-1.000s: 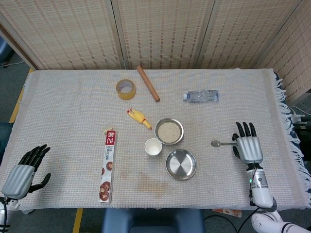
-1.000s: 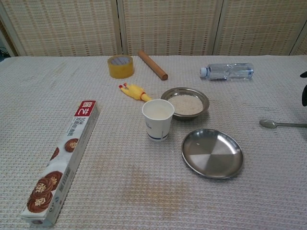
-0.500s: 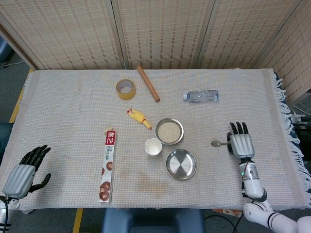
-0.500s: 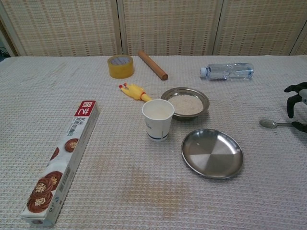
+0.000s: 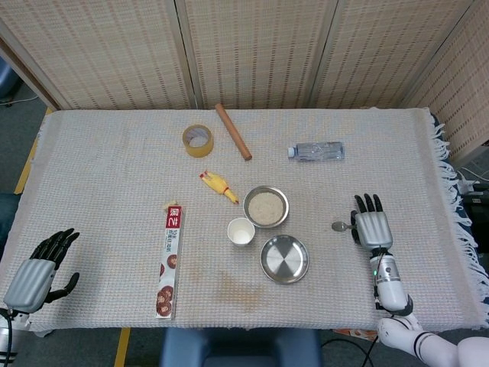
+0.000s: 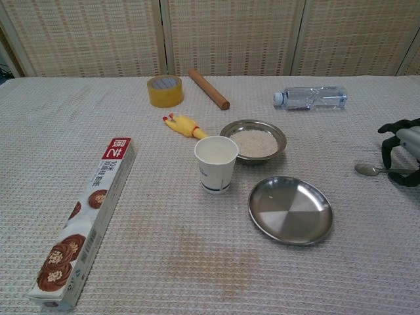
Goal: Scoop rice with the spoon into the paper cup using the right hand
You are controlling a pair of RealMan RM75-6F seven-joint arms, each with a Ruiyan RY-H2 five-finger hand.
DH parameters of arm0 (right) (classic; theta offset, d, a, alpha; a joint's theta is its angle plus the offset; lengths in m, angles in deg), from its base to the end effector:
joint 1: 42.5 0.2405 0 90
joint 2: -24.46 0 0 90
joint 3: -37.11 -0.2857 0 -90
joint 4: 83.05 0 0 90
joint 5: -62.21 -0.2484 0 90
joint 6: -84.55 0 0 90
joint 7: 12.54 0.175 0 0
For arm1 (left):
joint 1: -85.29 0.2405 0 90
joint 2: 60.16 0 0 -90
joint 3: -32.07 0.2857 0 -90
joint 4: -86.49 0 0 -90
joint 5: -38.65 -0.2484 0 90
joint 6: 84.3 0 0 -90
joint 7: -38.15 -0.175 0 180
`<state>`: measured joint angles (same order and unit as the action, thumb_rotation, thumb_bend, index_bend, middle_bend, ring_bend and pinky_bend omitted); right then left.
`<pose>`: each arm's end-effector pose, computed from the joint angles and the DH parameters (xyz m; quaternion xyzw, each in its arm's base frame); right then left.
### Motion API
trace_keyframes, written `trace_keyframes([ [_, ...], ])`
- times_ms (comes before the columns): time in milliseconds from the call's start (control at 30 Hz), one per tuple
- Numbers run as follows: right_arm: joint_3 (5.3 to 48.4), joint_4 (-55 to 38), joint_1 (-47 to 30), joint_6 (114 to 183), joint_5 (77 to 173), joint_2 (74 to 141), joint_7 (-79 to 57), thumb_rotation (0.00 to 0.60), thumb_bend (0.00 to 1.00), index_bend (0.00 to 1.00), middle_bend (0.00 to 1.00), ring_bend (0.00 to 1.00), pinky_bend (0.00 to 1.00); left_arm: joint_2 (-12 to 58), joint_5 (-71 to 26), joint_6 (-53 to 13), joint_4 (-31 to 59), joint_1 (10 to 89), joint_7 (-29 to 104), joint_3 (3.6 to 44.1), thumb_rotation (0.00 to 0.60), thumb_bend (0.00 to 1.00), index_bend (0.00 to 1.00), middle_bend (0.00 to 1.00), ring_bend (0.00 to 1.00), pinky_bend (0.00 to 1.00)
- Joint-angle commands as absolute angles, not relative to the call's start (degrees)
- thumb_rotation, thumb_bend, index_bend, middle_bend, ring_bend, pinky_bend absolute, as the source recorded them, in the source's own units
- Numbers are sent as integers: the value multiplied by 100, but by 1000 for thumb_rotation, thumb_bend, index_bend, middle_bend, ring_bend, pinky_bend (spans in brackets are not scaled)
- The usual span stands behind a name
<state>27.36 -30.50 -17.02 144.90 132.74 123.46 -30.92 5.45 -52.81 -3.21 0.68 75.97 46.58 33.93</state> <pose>-0.3650 -0.3746 -0.0472 0.6763 -0.3479 0.2373 0.6044 -0.3587 0.2249 0.1095 -0.6510 -0.4059 -0.3902 0.5091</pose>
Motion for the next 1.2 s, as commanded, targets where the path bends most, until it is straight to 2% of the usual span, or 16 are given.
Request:
trace_keyframes([
  [33, 2733, -3068, -1697, 14473, 13257, 12356, -3095, 598, 305, 517, 96, 0, 0, 545, -5284, -324, 63, 7596, 4656, 3395, 600, 411, 0, 0, 0, 126],
  [867, 2766, -3084, -1706, 14561, 13285, 12433, -3069, 600, 310, 548, 138, 0, 0, 535, -5311, -297, 51, 7600, 4680, 3404, 600, 413, 0, 0, 0, 126],
  [1200, 2796, -3114, -1715, 14702, 13387, 12466, -3059, 600, 313, 618, 309, 0, 21, 527, -5328, -289, 42, 7599, 4696, 3412, 600, 415, 0, 0, 0, 126],
])
